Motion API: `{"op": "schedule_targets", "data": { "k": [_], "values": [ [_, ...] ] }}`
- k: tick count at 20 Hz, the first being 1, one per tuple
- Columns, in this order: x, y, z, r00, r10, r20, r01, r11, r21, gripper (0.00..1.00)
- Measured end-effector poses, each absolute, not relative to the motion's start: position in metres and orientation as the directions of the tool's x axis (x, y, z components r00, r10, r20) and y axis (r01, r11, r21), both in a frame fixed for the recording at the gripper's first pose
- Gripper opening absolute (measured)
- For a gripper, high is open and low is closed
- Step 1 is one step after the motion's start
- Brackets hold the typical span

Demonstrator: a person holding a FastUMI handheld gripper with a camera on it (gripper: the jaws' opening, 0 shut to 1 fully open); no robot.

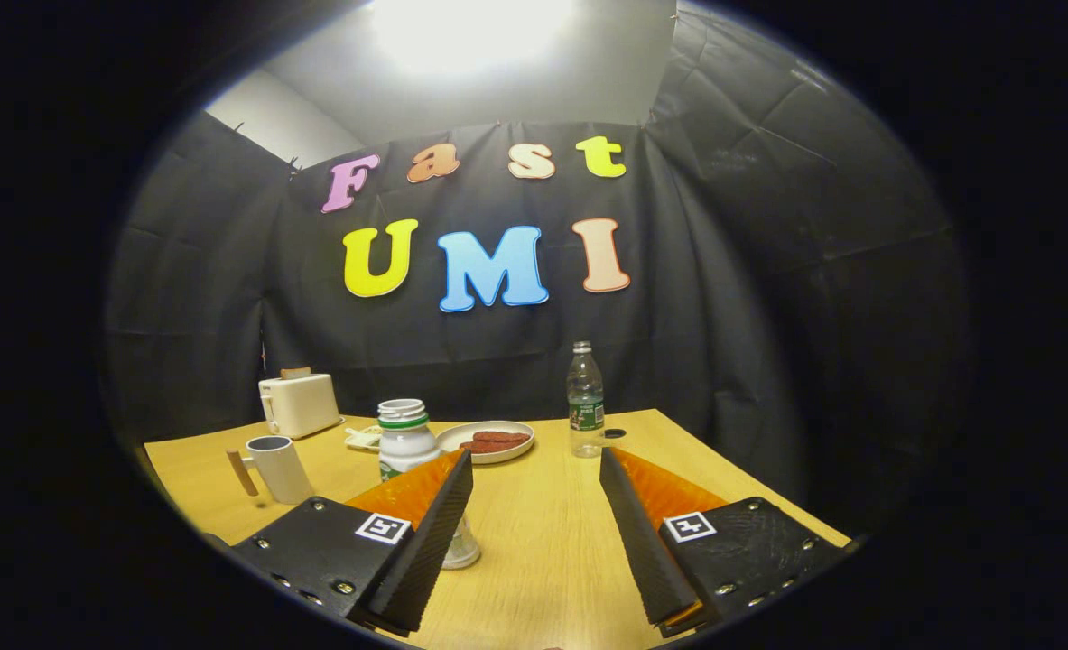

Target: Take the bottle from table, then pour the juice into the cup, finally place the bottle on the coaster

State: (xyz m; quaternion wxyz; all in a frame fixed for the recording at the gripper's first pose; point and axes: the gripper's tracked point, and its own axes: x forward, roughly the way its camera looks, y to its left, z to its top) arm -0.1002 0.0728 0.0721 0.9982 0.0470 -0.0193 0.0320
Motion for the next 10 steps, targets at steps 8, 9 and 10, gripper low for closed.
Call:
{"op": "schedule_targets", "data": {
  "k": [8, 9, 10],
  "values": [
    [-0.105, 0.12, 0.06, 0.988, 0.156, 0.017, -0.157, 0.978, 0.134, 0.89],
    [-0.105, 0.123, 0.06, 0.987, 0.163, 0.014, -0.163, 0.977, 0.136, 0.91],
    [-0.102, 0.126, 0.059, 0.986, 0.169, 0.013, -0.169, 0.976, 0.138, 0.93]
  ]
}}
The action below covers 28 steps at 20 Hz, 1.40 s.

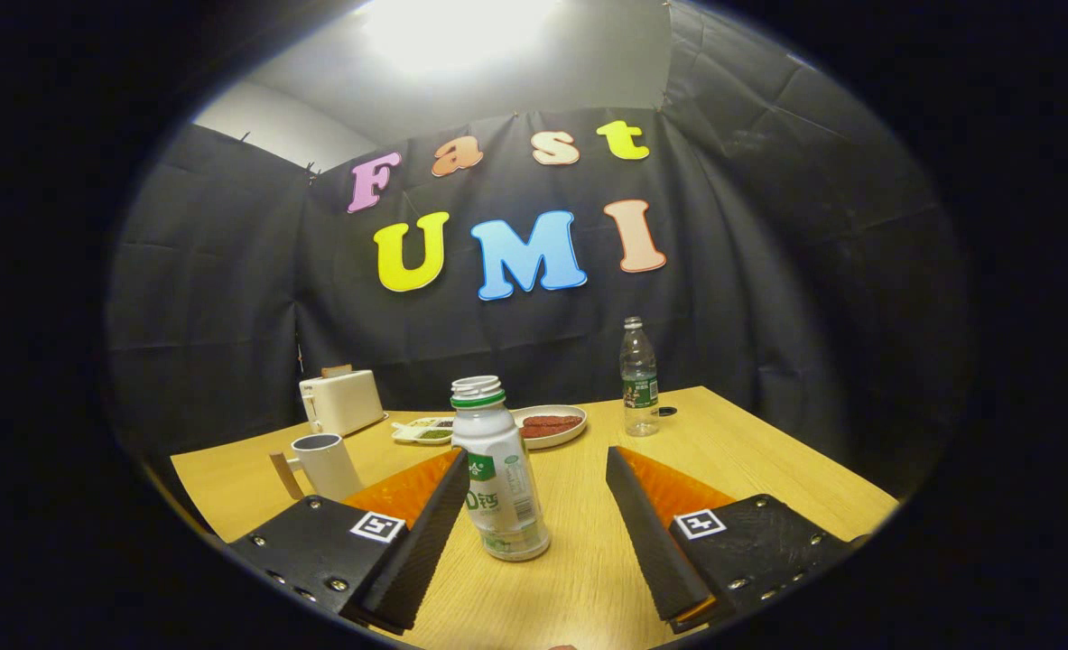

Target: Take the bottle from table, then pour the juice into the cup, finally place the bottle on the coaster

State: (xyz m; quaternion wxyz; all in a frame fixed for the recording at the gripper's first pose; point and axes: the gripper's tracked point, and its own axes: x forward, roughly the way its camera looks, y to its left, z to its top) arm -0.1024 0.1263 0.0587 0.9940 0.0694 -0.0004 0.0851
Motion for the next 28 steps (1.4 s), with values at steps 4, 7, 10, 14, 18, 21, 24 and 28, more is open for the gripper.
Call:
{"op": "schedule_targets", "data": {
  "k": [4, 7, 10, 14, 18, 21, 24, 28],
  "values": [
    [-0.092, 0.139, 0.053, 0.981, 0.193, 0.001, -0.191, 0.97, 0.15, 0.94],
    [-0.082, 0.15, 0.047, 0.977, 0.214, -0.013, -0.21, 0.966, 0.152, 0.94],
    [-0.073, 0.158, 0.043, 0.973, 0.232, -0.02, -0.226, 0.963, 0.147, 0.94],
    [-0.063, 0.165, 0.035, 0.969, 0.245, -0.039, -0.237, 0.961, 0.146, 0.94],
    [-0.05, 0.166, 0.027, 0.968, 0.246, -0.056, -0.234, 0.959, 0.161, 0.94],
    [-0.038, 0.167, 0.023, 0.968, 0.243, -0.066, -0.23, 0.959, 0.167, 0.94],
    [-0.03, 0.17, 0.018, 0.967, 0.244, -0.076, -0.229, 0.96, 0.163, 0.94],
    [-0.023, 0.172, 0.009, 0.966, 0.243, -0.09, -0.227, 0.96, 0.162, 0.93]
  ]
}}
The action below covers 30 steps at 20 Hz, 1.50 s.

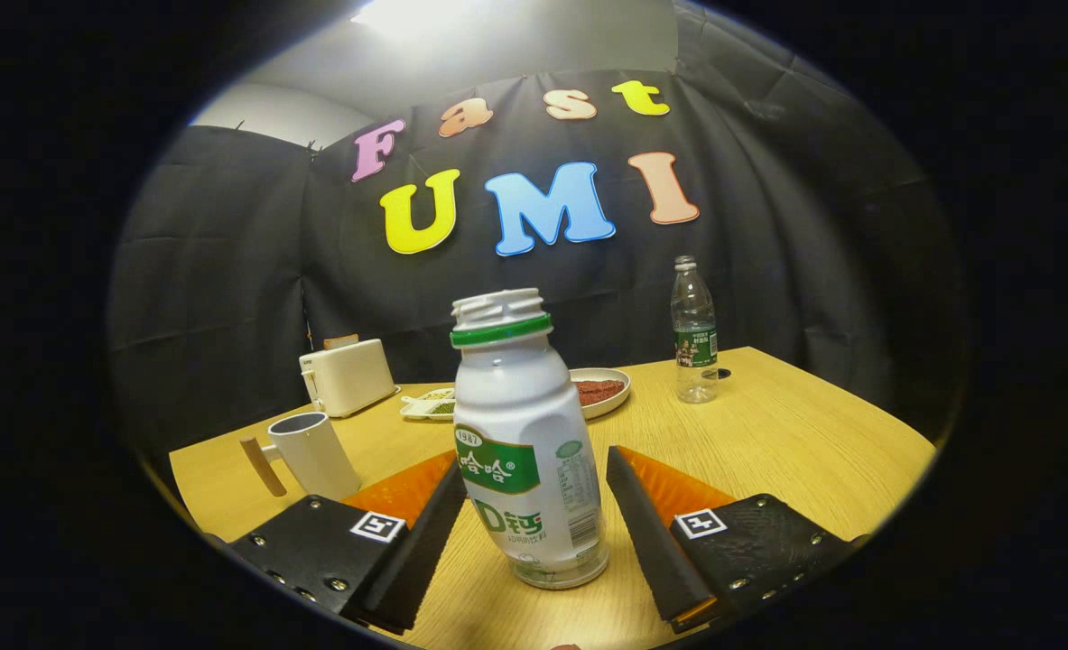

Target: Take the bottle from table, then pour the juice into the cup, finally place the bottle on the coaster

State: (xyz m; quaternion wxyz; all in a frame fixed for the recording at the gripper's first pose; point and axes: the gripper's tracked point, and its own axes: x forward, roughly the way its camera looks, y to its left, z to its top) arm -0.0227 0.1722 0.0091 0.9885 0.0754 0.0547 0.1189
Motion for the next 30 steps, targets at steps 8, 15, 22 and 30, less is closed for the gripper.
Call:
{"op": "schedule_targets", "data": {
  "k": [8, 15, 22, 30],
  "values": [
    [-0.018, 0.169, 0.006, 0.971, 0.206, -0.126, -0.191, 0.975, 0.116, 0.75],
    [-0.015, 0.173, 0.011, 0.975, 0.166, -0.151, -0.167, 0.986, 0.004, 0.66],
    [-0.002, 0.183, 0.035, 0.987, 0.098, -0.127, -0.123, 0.969, -0.216, 0.66],
    [0.018, 0.218, 0.073, 0.995, 0.096, -0.04, -0.104, 0.872, -0.478, 0.66]
  ]
}}
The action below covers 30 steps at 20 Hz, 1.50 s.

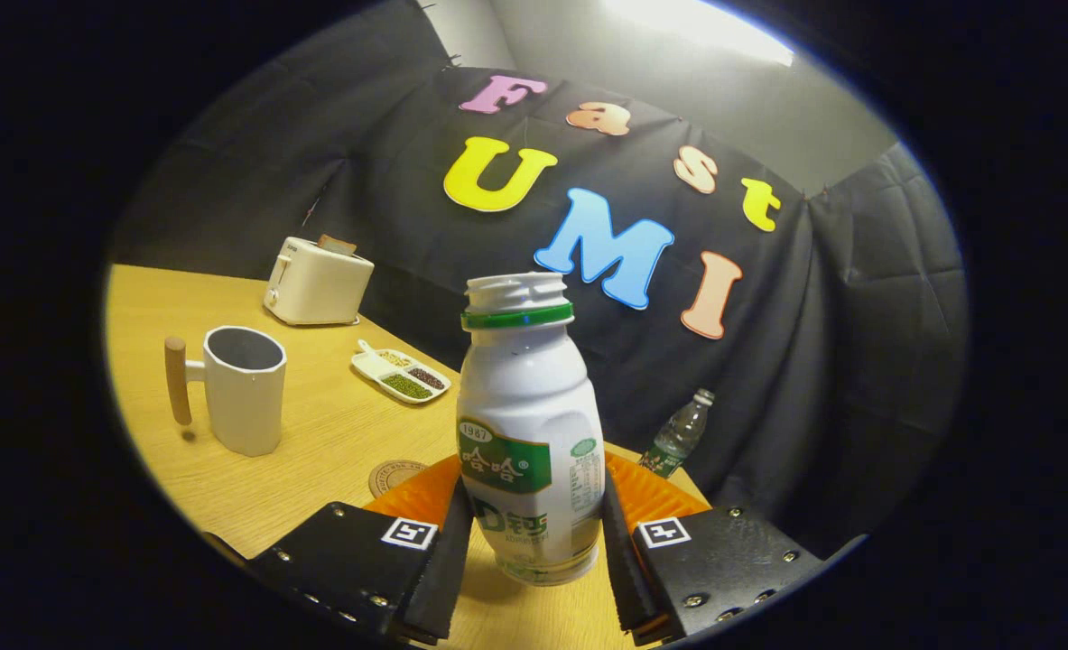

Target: Take the bottle from table, then pour the juice into the cup, finally place the bottle on the coaster

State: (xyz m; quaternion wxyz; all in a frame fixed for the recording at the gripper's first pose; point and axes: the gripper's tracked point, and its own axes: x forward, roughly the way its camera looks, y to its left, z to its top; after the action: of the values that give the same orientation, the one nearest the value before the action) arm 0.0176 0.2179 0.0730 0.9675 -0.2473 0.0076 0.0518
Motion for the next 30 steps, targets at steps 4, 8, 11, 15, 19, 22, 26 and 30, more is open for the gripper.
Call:
{"op": "schedule_targets", "data": {
  "k": [4, 8, 11, 15, 19, 22, 26, 30],
  "values": [
    [0.026, 0.232, 0.089, 0.995, 0.094, 0.018, -0.062, 0.776, -0.627, 0.66],
    [0.032, 0.251, 0.102, 0.991, 0.111, 0.075, -0.016, 0.654, -0.756, 0.66],
    [0.034, 0.264, 0.106, 0.986, 0.13, 0.102, 0.008, 0.581, -0.814, 0.66],
    [0.036, 0.278, 0.115, 0.976, 0.151, 0.156, 0.07, 0.462, -0.884, 0.66],
    [0.038, 0.293, 0.113, 0.969, 0.184, 0.165, 0.077, 0.41, -0.909, 0.66],
    [0.042, 0.296, 0.116, 0.964, 0.191, 0.183, 0.102, 0.372, -0.923, 0.66],
    [0.047, 0.305, 0.114, 0.959, 0.212, 0.19, 0.121, 0.302, -0.946, 0.66],
    [0.051, 0.32, 0.117, 0.945, 0.244, 0.216, 0.152, 0.257, -0.954, 0.66]
  ]
}}
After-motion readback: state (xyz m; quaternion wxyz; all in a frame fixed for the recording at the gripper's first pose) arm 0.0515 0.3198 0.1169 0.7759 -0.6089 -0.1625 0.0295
